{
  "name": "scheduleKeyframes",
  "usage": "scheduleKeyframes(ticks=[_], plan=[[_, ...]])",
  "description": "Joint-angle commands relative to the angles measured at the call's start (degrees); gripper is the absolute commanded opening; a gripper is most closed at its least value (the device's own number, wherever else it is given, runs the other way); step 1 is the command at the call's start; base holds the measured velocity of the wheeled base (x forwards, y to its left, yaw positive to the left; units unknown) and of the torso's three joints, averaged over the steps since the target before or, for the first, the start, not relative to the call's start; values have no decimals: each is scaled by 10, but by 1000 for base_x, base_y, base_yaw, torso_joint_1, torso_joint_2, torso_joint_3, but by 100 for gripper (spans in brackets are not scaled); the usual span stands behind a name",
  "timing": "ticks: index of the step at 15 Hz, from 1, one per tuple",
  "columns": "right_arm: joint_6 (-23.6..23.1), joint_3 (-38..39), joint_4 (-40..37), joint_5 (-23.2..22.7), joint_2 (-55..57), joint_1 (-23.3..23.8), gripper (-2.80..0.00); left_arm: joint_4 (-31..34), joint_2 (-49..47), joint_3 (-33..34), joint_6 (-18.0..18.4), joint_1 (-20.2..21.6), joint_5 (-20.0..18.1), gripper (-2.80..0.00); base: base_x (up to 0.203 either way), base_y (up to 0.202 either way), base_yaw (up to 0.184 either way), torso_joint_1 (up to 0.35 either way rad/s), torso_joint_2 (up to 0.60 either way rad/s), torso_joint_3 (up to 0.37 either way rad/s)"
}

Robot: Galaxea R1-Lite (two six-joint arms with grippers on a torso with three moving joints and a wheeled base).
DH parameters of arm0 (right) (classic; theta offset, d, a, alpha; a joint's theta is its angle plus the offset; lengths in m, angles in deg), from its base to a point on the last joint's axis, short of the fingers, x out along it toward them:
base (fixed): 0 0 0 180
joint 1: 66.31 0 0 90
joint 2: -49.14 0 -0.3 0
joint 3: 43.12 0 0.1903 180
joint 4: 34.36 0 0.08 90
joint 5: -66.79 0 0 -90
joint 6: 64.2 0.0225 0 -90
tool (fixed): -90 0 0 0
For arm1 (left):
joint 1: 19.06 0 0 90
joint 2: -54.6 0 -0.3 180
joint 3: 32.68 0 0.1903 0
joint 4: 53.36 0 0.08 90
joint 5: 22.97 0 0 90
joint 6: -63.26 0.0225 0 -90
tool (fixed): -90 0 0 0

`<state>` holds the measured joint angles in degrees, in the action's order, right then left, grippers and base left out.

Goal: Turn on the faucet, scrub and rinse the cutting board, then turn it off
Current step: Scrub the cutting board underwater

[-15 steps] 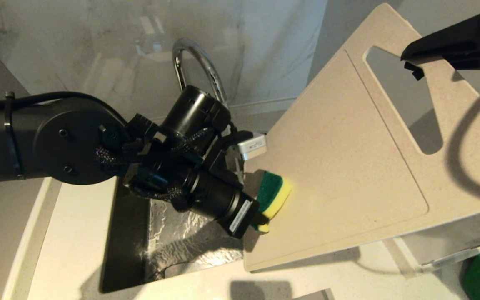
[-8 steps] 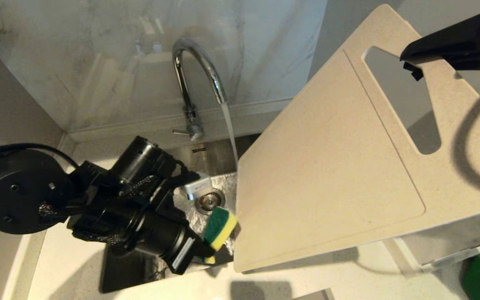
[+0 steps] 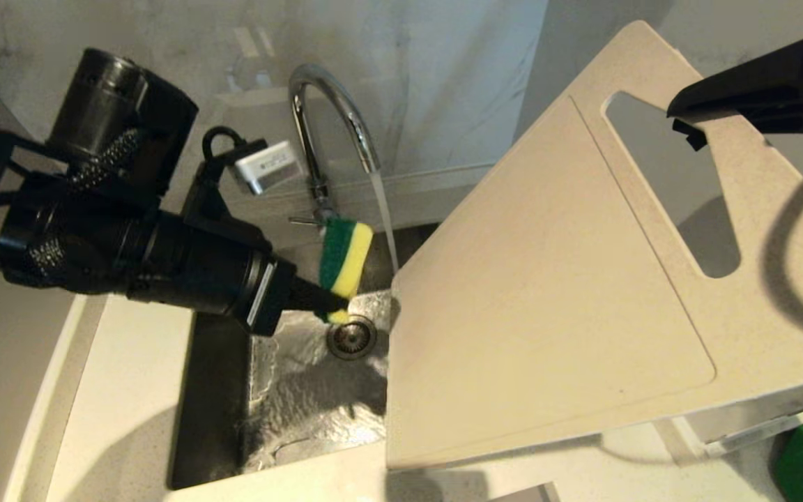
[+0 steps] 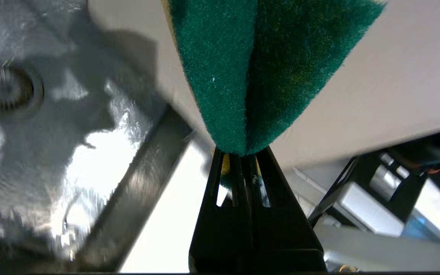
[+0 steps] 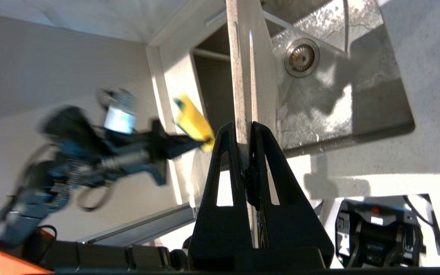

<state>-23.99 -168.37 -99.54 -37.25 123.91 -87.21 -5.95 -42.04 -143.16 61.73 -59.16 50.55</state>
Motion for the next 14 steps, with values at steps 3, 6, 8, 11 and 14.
scheduleKeyframes(ticks=[3, 6, 8, 11, 14], plan=[[1, 9, 2, -1, -2, 0, -280, 20, -74, -106, 9, -43, 0, -280, 0, 0, 0, 0, 0, 0], [3, 17, 1, -10, -4, 0, -280, 17, -112, -140, 47, -71, 2, -280, 0, 0, 0, 0, 0, 0], [3, 17, 1, -17, -4, -1, -280, 17, -132, -167, 48, -85, 3, -280, 0, 0, 0, 0, 0, 0], [2, 18, 1, -26, -2, -1, -280, 18, -176, -254, 56, -94, 3, -280, 0, 0, 0, 0, 0, 0], [2, 23, 1, -26, -1, 0, -280, 17, -204, -269, 108, -104, 3, -280, 0, 0, 0, 0, 0, 0]])
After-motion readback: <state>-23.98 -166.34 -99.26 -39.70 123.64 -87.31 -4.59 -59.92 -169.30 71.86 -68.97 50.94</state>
